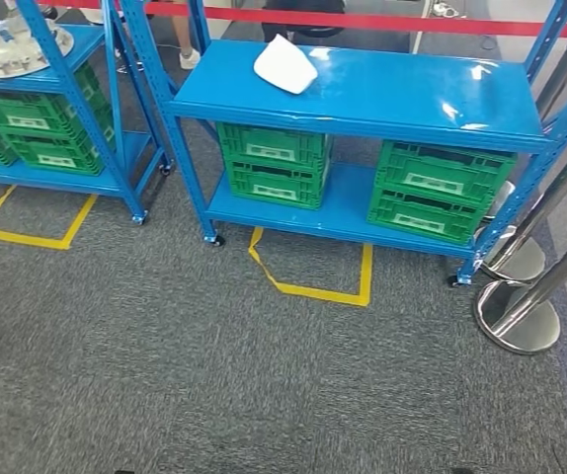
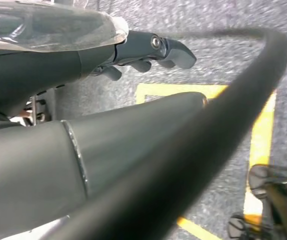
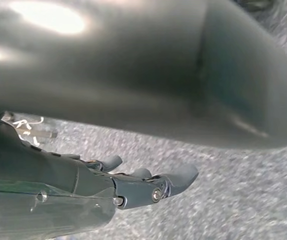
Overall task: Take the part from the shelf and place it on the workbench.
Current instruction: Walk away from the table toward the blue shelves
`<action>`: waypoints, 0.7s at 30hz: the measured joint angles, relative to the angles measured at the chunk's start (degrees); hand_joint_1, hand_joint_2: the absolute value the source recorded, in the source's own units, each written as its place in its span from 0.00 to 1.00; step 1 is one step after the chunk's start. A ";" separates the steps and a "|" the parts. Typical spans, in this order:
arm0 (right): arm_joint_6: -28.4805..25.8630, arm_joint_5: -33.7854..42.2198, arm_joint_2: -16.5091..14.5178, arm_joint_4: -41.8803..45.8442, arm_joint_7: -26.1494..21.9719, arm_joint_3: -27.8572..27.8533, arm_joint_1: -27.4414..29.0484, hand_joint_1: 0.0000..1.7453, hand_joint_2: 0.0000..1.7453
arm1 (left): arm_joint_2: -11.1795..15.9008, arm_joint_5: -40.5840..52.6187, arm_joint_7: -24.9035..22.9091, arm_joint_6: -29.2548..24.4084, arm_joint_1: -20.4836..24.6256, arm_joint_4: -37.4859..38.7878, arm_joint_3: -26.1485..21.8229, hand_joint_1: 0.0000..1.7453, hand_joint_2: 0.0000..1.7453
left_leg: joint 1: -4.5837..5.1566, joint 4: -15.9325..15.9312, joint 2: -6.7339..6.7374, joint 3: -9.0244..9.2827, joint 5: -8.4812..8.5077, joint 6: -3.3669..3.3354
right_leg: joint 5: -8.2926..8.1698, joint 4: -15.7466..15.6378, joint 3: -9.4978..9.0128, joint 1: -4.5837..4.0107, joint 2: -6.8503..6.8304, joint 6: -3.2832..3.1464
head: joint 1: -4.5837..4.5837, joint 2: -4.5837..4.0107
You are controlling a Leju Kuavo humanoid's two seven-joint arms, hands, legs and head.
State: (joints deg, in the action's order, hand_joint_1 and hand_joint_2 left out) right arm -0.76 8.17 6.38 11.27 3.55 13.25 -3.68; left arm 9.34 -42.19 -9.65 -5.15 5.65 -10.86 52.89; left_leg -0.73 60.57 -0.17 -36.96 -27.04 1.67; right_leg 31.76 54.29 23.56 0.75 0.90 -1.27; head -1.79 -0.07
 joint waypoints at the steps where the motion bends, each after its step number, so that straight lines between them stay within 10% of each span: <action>1: -0.03 -0.02 -0.01 0.00 -0.03 0.02 -0.08 0.00 0.00 | 0.03 -0.02 0.00 -0.01 0.04 0.00 0.03 0.00 0.00 | 0.07 -2.22 0.19 0.62 1.02 -0.18 | 0.75 -0.09 -0.48 -0.02 0.00 0.38 | -0.32 0.00; 6: -0.18 -0.08 -0.02 -0.02 -0.09 0.13 -0.26 0.00 0.00 | -0.01 -0.07 0.02 -0.06 -0.08 0.00 0.25 0.00 0.00 | 0.00 -4.32 0.21 3.57 1.00 -2.23 | 2.05 1.94 -2.96 -0.26 -0.33 2.21 | 0.21 -0.01; 11: -0.11 -0.08 -0.02 -0.02 -0.13 0.21 -0.29 0.00 0.00 | 0.08 -0.05 0.03 -0.08 -0.17 0.00 0.38 0.00 0.00 | 0.43 -4.87 0.50 6.02 0.24 -3.29 | 9.23 15.80 6.34 -0.19 -0.55 2.55 | 2.03 -0.02; 13: -0.11 -0.08 -0.02 -0.04 -0.09 0.23 -0.08 0.00 0.00 | 0.08 -0.06 0.03 -0.06 -0.28 0.00 0.39 0.00 0.00 | 0.70 -4.89 0.38 6.94 -0.52 -3.31 | 7.22 13.27 7.24 -0.28 -0.55 2.19 | 2.56 -0.02; 15: -0.11 -0.08 0.02 -0.08 -0.05 0.23 0.10 0.00 0.00 | -0.03 -0.07 0.04 -0.05 -0.37 0.00 0.40 0.00 0.00 | 0.93 -4.89 0.34 7.95 -1.23 -3.13 | 1.58 6.63 6.12 -0.70 -0.64 1.29 | 3.06 -0.02; 21: -0.15 0.02 0.20 -0.11 0.01 0.29 0.01 0.00 0.00 | -0.22 -0.01 0.14 -0.05 0.13 0.00 0.42 0.00 0.00 | 1.01 -2.19 0.03 8.97 -2.34 -1.10 | -1.33 1.36 3.78 -0.92 -0.39 -0.84 | 3.29 -0.02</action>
State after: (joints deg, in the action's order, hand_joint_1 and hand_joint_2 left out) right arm -0.92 8.19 6.58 11.15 3.56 13.54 -3.66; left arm 9.12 -42.20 -9.51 -5.20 5.78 -10.86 53.31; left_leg 0.28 58.38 -0.14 -27.98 -29.38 0.57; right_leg 30.44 55.65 27.33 -0.17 0.51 -2.12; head 1.49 -0.09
